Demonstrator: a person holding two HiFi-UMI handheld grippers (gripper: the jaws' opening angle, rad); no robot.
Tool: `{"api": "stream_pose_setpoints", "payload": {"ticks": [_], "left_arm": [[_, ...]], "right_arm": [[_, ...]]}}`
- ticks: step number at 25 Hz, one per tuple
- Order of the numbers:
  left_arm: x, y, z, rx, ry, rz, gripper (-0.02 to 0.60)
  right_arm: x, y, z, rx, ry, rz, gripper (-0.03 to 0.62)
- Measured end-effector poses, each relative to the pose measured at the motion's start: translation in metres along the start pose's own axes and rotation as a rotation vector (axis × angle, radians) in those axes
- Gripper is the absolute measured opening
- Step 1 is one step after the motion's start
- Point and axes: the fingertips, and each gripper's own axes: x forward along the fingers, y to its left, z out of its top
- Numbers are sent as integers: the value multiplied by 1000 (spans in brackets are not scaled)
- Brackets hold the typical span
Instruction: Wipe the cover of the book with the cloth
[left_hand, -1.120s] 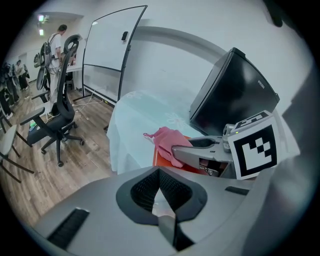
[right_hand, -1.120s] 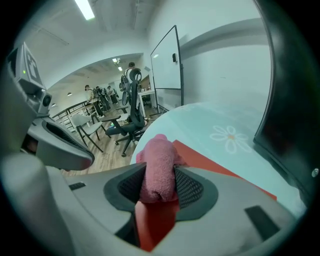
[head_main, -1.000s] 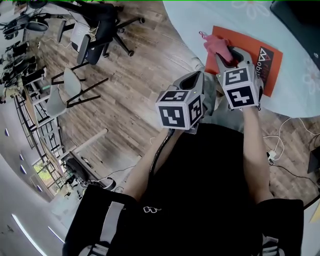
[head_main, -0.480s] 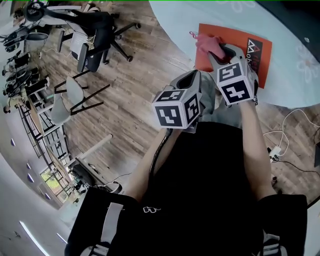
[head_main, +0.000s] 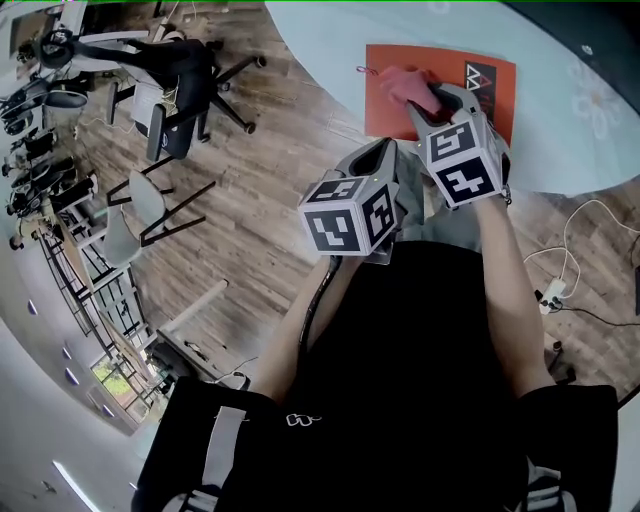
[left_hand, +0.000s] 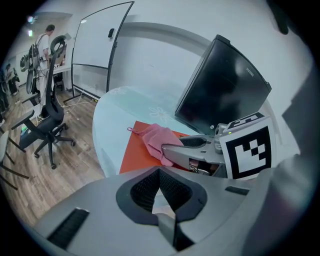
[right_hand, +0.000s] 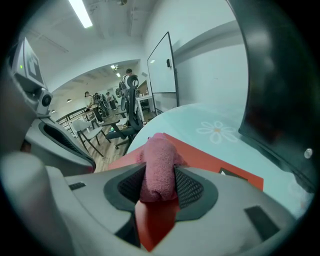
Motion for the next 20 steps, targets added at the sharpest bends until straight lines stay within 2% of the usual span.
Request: {"api": "stream_pose_setpoints", "payload": {"ticks": [9, 20], "left_arm": [[4, -17, -5, 25, 7, -27, 11], [4, -41, -10, 97, 25, -68, 11]], "right_arm": [[-15, -14, -13, 32, -16, -35, 167], [-35, -29, -28, 91, -44, -93, 169]]}}
